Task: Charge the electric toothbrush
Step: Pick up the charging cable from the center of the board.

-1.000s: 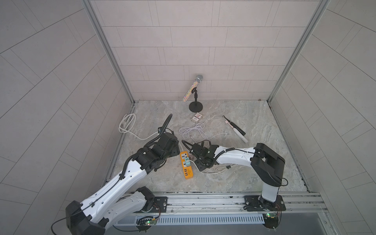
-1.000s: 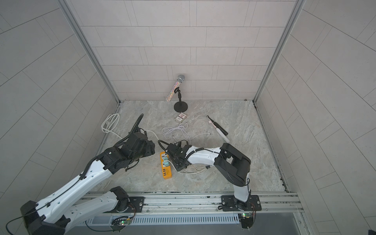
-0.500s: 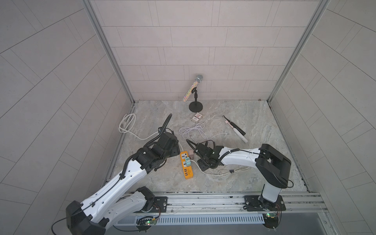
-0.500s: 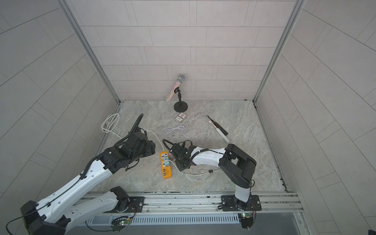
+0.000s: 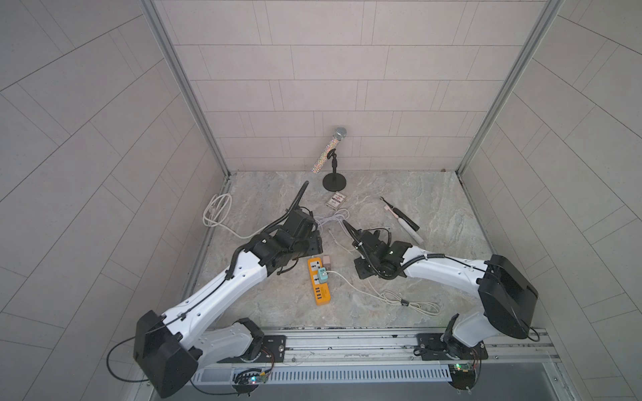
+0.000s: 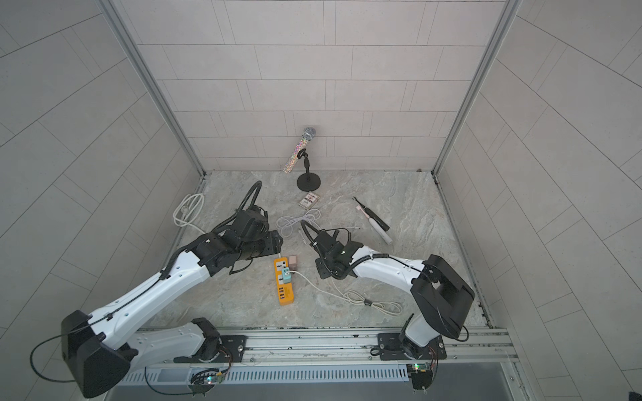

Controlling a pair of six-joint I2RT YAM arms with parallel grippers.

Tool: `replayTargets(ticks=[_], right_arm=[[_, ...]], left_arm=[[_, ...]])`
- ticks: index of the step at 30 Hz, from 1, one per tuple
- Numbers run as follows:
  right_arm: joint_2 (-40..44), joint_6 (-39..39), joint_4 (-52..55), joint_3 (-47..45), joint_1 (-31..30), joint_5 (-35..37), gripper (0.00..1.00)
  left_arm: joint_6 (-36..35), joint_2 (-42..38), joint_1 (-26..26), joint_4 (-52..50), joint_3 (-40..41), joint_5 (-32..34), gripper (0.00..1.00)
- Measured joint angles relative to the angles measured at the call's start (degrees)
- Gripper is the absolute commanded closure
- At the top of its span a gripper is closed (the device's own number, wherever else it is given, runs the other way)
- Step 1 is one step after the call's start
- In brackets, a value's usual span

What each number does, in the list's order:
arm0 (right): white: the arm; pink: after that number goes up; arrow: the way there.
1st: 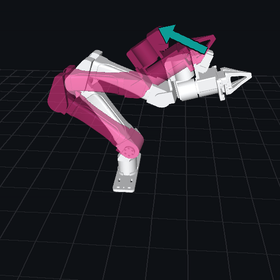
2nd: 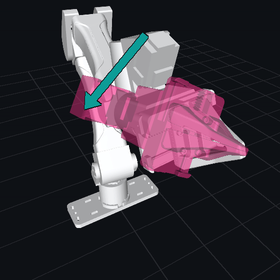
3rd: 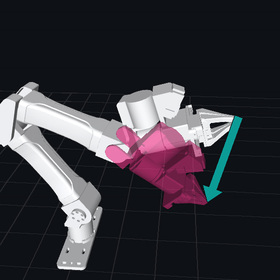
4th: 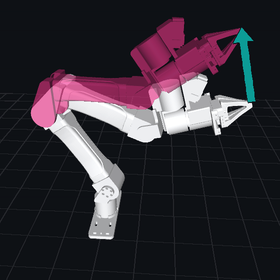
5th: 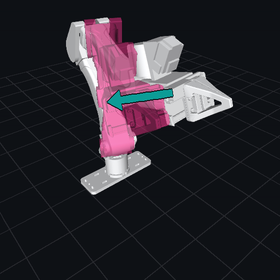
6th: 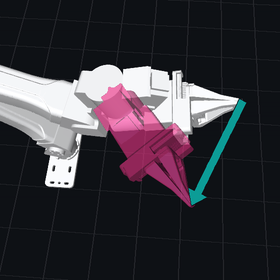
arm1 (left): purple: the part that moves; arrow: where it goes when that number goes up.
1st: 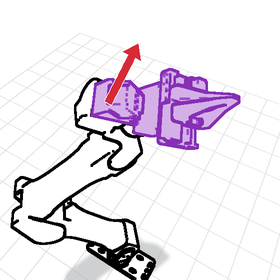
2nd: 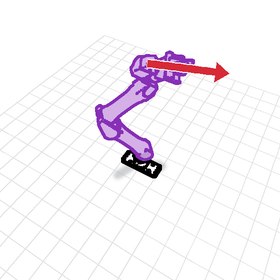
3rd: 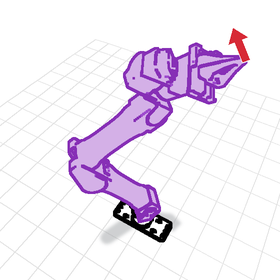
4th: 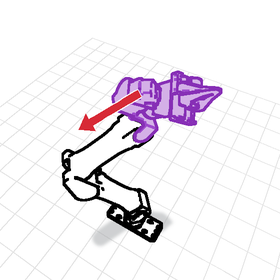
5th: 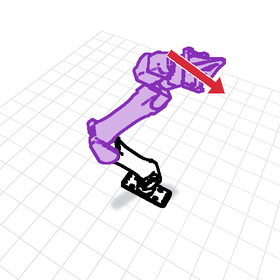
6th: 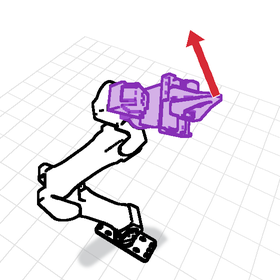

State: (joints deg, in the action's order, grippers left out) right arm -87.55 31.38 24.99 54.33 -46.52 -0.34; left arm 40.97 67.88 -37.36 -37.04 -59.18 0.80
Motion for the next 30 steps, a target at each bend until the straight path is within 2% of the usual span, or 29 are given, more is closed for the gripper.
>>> replayTargets(ticks=[5,10,15,24,29,30], right_arm=[[3.2,0.0,-2.1,-1.1,1.5,-0.9,1.00],[8.7,0.2,-5.6,-3.4,1.7,-2.3,1.00],[13.6,0.4,-8.3,-6.5,1.9,-3.0,1.00],[20.8,0.9,-12.1,-10.9,3.4,-4.3,1.00],[22.7,1.4,-13.0,-11.7,3.9,-5.0,1.00],[23.1,1.6,-13.0,-11.7,4.1,-5.2,1.00]], left_arm=[[1.2,4.0,0.4,6.4,0.4,-6.3,0.33],[4.6,12.7,0.6,12.5,-0.8,-14.6,0.35],[8.8,19.9,-0.5,19.8,-2.7,-19.8,0.36],[13.4,25.9,-4.2,38.0,-2.7,-26.4,0.47],[13.1,28.0,-5.0,39.4,-3.4,-27.1,0.56],[13.1,28.0,-5.1,40.0,-3.1,-27.1,0.61]])
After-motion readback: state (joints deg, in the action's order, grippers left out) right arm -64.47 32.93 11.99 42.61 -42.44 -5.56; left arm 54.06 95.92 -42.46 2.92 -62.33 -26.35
